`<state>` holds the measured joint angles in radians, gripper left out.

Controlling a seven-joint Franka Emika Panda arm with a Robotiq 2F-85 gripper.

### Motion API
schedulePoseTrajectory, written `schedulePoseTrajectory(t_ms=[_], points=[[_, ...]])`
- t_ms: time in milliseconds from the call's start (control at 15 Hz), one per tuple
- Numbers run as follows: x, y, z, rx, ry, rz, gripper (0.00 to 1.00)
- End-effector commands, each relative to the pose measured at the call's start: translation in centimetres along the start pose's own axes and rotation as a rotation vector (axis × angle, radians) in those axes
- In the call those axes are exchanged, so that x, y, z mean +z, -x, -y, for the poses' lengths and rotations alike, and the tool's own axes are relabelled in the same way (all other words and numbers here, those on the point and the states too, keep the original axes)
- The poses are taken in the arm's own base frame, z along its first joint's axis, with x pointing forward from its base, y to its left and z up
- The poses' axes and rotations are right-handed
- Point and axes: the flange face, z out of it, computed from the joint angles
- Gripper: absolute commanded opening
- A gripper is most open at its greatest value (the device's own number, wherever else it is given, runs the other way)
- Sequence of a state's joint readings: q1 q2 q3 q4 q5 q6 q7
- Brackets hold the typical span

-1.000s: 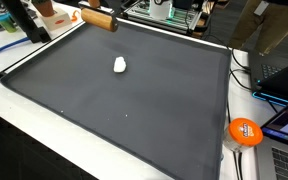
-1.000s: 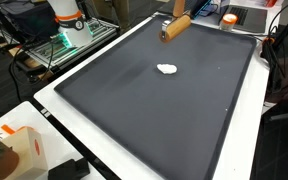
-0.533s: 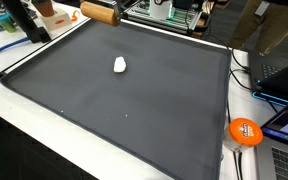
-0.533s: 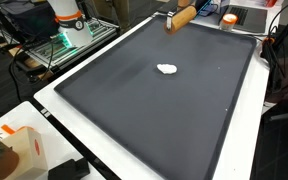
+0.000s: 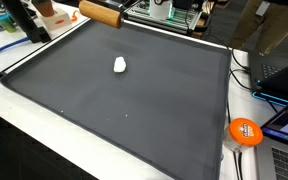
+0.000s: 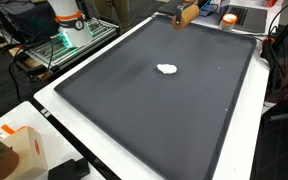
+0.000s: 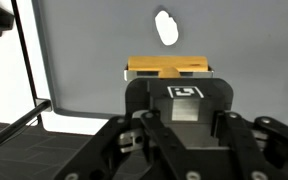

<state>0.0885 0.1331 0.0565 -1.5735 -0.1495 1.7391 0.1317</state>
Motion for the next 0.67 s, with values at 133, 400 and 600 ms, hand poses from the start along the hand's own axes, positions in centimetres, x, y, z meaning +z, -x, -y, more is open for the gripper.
schedulePoseTrajectory(t_ms=[133, 400, 600], points=[[1.8, -1.0, 0.9, -0.109, 0.043, 0.037, 0.22], [3.9, -2.7, 0.4, -0.090, -0.001, 0.066, 0.22], [5.5, -4.0, 0.5, -0.106, -0.012, 0.081, 0.22]])
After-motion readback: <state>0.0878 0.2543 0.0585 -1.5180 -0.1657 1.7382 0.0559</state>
